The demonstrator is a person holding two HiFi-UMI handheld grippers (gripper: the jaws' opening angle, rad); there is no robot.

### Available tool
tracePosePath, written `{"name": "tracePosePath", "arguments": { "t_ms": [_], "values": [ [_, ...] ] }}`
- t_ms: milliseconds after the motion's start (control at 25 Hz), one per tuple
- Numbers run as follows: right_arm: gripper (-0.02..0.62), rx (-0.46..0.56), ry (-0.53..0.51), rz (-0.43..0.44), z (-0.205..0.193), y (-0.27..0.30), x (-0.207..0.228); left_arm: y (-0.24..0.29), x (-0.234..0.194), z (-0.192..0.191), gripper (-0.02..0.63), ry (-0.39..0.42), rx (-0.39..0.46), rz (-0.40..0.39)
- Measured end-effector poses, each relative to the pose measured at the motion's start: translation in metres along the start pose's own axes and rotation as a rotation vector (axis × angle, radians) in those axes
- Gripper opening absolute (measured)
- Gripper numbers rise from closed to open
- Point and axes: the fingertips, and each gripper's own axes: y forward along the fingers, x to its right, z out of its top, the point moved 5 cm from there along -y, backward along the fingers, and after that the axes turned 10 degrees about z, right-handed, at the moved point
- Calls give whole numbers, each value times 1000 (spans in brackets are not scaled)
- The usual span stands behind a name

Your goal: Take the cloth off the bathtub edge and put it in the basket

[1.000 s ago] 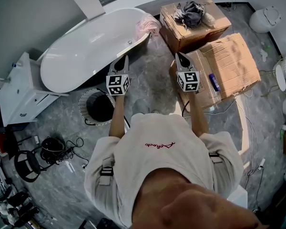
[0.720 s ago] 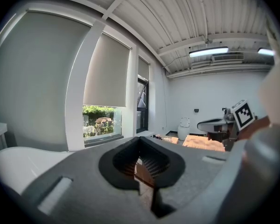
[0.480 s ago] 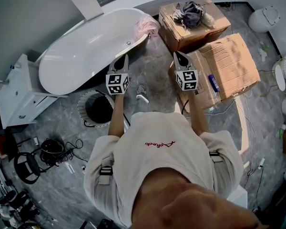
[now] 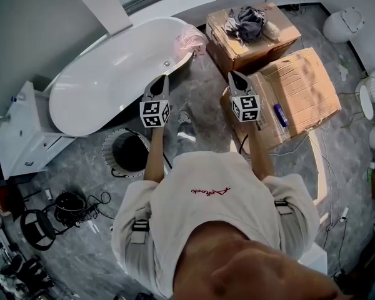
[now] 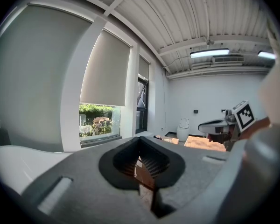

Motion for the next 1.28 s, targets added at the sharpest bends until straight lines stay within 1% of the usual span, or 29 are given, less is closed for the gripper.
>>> {"name": "tracePosePath", "arguments": {
  "t_ms": [280,560,800,1280],
  "values": [
    [5,-7,6,4,5,47,15,42,-26,2,0,-15,-13,2],
    [5,-28,12,-3,13,92,36,90,-45,9,0,-27,-24,-14],
    [5,-19,0,1,37,147,52,132,-79,22,0,-34,-28,-4],
    [5,2,-18,-11,76,247,86,219,-135,53,0,-32,-11,-22]
  ]
}}
